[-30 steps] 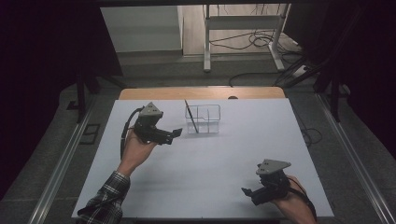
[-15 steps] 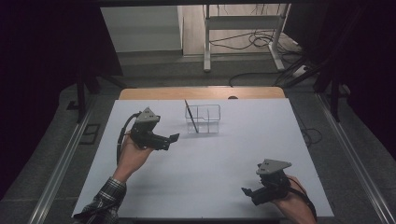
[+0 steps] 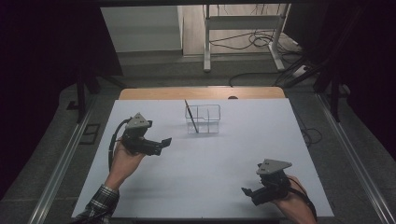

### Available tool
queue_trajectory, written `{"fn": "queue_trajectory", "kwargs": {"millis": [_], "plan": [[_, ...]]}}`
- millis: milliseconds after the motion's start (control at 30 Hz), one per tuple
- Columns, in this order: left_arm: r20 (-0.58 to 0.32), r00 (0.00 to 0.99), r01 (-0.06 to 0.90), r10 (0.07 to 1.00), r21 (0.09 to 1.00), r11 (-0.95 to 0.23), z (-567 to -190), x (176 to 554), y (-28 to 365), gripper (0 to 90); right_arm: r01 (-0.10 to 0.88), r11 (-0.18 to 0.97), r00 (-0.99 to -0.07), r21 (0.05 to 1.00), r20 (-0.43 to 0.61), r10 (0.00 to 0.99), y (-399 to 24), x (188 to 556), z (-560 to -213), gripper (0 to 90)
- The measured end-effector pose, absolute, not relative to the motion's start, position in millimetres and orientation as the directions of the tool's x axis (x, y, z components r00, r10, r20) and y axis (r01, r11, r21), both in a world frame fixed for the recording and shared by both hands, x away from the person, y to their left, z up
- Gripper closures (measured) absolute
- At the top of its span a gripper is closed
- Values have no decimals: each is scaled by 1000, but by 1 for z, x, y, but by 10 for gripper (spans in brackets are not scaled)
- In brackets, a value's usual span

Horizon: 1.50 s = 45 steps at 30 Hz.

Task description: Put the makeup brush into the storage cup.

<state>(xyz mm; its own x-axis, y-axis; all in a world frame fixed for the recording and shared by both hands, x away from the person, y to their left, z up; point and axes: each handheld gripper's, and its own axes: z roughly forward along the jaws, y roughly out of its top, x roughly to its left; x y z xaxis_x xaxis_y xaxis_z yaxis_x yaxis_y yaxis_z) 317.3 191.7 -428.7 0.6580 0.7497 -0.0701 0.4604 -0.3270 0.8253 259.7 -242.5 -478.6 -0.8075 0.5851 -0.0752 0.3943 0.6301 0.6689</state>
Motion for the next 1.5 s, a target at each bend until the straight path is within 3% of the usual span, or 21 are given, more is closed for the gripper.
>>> {"fn": "queue_trajectory", "kwargs": {"millis": [1500], "plan": [[-84, 638, 469, 765, 831, -300, -456, 260, 195, 4, 400, 592, -784, 700, -73, 616, -247, 258, -473, 0]]}}
